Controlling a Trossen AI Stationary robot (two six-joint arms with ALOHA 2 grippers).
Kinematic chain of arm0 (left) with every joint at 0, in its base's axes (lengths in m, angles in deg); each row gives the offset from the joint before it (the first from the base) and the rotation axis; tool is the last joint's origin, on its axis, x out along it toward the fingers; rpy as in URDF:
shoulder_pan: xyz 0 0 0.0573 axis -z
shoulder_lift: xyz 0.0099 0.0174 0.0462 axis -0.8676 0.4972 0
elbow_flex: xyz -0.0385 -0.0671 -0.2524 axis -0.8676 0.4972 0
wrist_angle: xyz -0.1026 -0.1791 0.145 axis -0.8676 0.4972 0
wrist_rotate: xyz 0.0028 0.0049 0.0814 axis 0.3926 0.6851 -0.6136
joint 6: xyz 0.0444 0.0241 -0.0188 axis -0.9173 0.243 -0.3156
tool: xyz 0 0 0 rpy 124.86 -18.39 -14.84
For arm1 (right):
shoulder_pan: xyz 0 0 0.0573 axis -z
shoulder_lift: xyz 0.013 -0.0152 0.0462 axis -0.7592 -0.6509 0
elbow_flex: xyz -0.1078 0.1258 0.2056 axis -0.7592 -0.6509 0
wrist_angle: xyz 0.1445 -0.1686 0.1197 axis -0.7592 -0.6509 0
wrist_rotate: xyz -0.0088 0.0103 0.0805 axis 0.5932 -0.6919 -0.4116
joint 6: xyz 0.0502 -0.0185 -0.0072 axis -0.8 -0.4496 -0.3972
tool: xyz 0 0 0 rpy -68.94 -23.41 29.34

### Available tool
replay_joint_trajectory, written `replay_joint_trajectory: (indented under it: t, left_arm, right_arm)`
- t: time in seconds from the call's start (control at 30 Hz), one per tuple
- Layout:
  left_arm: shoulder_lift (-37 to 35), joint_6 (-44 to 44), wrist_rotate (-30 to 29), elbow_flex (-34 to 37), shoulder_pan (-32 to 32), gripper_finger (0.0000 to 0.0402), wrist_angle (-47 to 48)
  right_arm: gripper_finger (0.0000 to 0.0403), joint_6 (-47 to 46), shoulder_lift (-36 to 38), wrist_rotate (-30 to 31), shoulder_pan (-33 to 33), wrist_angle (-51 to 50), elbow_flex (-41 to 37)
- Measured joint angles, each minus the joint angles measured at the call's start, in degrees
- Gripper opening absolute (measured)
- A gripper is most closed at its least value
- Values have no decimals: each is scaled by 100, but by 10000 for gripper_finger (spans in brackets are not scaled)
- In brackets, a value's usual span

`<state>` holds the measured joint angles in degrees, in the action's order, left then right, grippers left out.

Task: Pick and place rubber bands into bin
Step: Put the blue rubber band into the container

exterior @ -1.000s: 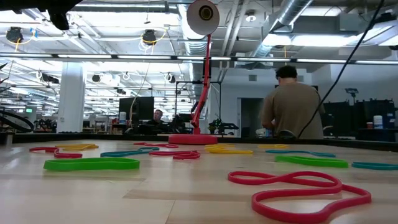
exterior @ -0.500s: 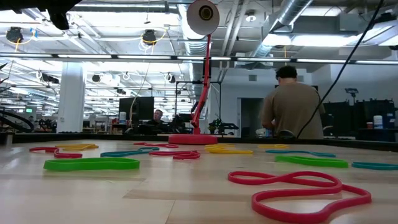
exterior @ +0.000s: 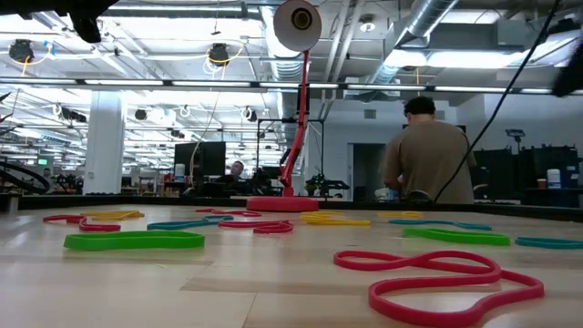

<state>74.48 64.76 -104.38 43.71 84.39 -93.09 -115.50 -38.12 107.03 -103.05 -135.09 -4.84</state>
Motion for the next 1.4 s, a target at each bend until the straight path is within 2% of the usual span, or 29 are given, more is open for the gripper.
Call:
replay_joint_trajectory:
  t: [0.17,0.3,0.47,0.53,0.6,0.8,0.9,1.07,1.4]
  left_arm:
    - [0,4,0,0,1,82,-22]
    - [0,7,0,0,2,82,-50]
    - [0,24,0,0,2,82,-48]
    - [0,29,0,0,0,82,-46]
    - [0,30,0,0,0,82,-46]
    - [0,30,0,0,0,82,-44]
    - [0,30,0,0,2,82,-42]
    - [0,30,0,0,2,82,-42]
    - [0,30,0,0,2,82,-39]
  right_arm:
    - [71,879,0,370,1066,522,-27]
    - [71,1564,-2,341,2090,1589,-112]
    - [71,3303,-5,-761,2984,3449,-422]
    - [71,3492,-9,-1162,3229,3770,-556]
    - [71,3483,-9,-1305,3422,3849,-694]
    - [71,3191,-9,-1423,3692,3865,-1138]
    - [71,3191,-9,-1624,3688,4232,-1371]
    - [71,3187,-9,-1602,3593,4830,-1724]
    - [71,3040,-9,-1593,3563,5158,-1973]
